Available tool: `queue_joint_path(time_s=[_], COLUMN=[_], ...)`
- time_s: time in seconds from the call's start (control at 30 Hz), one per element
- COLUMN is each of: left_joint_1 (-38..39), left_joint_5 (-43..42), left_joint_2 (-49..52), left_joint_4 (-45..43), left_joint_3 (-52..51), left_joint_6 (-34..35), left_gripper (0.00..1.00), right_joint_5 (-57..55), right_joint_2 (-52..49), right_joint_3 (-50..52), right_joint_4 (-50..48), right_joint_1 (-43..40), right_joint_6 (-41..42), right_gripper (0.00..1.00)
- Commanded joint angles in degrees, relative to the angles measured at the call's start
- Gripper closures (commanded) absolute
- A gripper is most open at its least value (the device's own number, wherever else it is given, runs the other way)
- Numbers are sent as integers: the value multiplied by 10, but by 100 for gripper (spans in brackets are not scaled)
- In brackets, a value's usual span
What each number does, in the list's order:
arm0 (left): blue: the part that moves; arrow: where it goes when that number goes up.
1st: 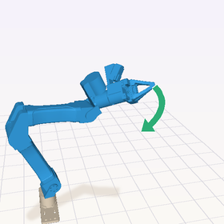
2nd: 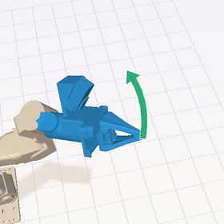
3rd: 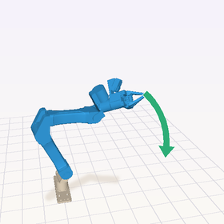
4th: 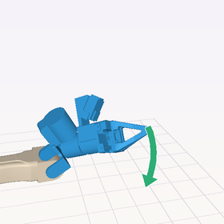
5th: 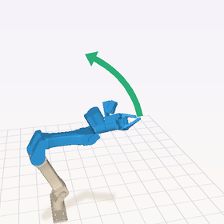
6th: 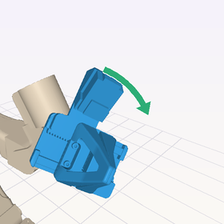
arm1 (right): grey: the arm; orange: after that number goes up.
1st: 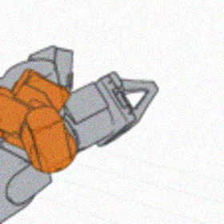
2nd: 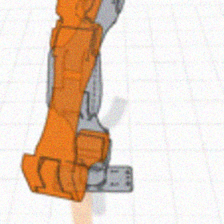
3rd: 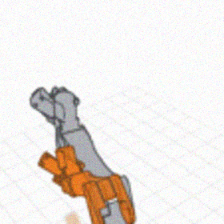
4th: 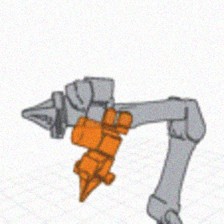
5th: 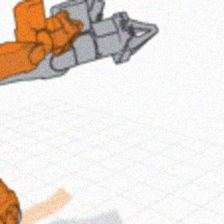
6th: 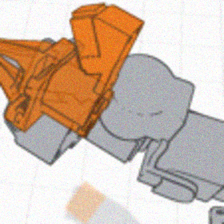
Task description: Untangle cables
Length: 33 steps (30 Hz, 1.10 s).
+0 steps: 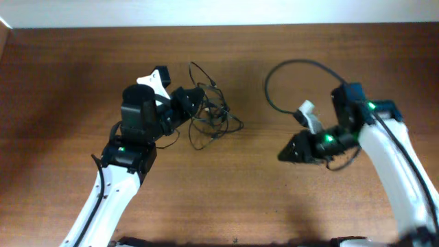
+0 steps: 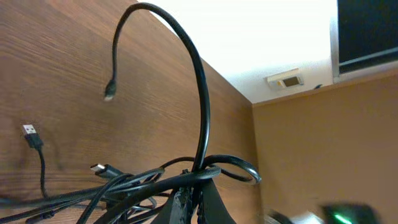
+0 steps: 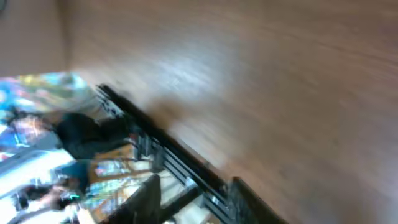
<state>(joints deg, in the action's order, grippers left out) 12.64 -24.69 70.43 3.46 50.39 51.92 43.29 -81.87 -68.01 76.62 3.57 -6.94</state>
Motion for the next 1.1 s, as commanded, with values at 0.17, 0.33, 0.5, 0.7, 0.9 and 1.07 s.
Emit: queue_joint_path(time_s=[0.17, 0.33, 0.5, 0.7, 0.9, 1.07], left_joint_1=[41, 57, 84, 94, 79, -3], left_joint_5=[21, 20, 20, -33, -39, 4], left_joint_2=[-68, -114, -136, -136, -185, -258], left_joint_4=[23, 96, 110, 95, 26, 38], left_joint_3=[4, 4, 4, 4, 4, 4], left_joint_6=[35, 203, 300, 329, 329, 249], left_gripper=[100, 100, 100, 100, 100, 100], right_joint_5=[-21, -101, -275, -327, -504, -524], right_joint_2=[217, 215, 155, 39, -8, -8], right_joint_3=[11, 71, 120, 120, 120, 120], right_joint_4=[-25, -187, -366, -463, -371, -264], right_joint_1=[2, 57, 235, 295, 280, 164], right_joint_6=[201, 386, 612, 660, 660, 624], right_gripper=[1, 1, 2, 1, 1, 1])
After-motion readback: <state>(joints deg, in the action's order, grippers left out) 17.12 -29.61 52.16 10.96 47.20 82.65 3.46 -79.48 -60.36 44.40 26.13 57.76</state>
